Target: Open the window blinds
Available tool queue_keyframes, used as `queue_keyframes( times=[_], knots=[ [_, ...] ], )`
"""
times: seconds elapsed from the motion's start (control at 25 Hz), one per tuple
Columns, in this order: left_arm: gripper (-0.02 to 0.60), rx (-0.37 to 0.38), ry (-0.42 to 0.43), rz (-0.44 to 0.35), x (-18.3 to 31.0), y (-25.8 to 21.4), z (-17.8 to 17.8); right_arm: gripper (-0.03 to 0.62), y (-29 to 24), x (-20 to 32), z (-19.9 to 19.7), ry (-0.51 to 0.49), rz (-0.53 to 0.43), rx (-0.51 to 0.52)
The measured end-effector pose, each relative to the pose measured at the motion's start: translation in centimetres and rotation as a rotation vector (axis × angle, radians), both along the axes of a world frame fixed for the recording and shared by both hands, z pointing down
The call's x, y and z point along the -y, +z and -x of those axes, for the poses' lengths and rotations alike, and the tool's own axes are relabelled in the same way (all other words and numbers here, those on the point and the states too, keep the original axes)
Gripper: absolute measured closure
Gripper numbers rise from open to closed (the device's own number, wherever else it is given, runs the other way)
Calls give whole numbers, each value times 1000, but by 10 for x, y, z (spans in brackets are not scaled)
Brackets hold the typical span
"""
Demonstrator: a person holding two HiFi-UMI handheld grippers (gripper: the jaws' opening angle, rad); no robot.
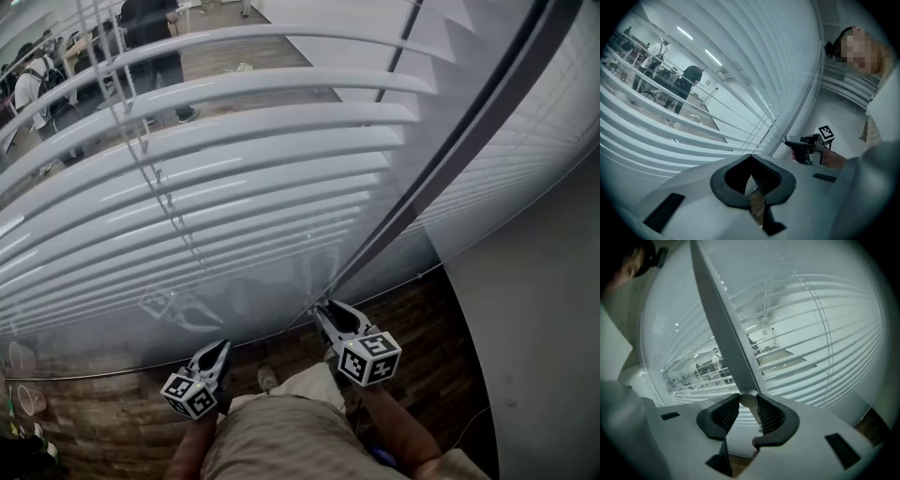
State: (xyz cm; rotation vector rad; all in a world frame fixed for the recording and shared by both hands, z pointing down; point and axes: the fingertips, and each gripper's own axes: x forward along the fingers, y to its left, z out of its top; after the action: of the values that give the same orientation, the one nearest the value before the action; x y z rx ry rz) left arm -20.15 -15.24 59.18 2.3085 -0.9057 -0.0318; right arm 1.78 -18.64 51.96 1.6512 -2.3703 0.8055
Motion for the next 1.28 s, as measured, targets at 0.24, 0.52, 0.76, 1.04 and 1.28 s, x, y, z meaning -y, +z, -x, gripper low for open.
queue_keyframes(
  times=[0.24,0.52,0.76,1.04,1.28],
  knots=[
    [571,-3,13,-1,1,-1,-6,467,-4,-1,5,-43,-94,-454],
    [571,-3,12,0,5,6,1,467,-1,0,9,-64,-165,-706],
    [571,0,8,6,-2,6,4,467,-1,-3,9,-64,-161,-692],
    [571,0,3,6,-7,6,7,467,3,-3,3,-55,-71,-279],
    [571,-3,-5,5,-9,4,9,467,5,1,-3,-10,66,274]
  ],
)
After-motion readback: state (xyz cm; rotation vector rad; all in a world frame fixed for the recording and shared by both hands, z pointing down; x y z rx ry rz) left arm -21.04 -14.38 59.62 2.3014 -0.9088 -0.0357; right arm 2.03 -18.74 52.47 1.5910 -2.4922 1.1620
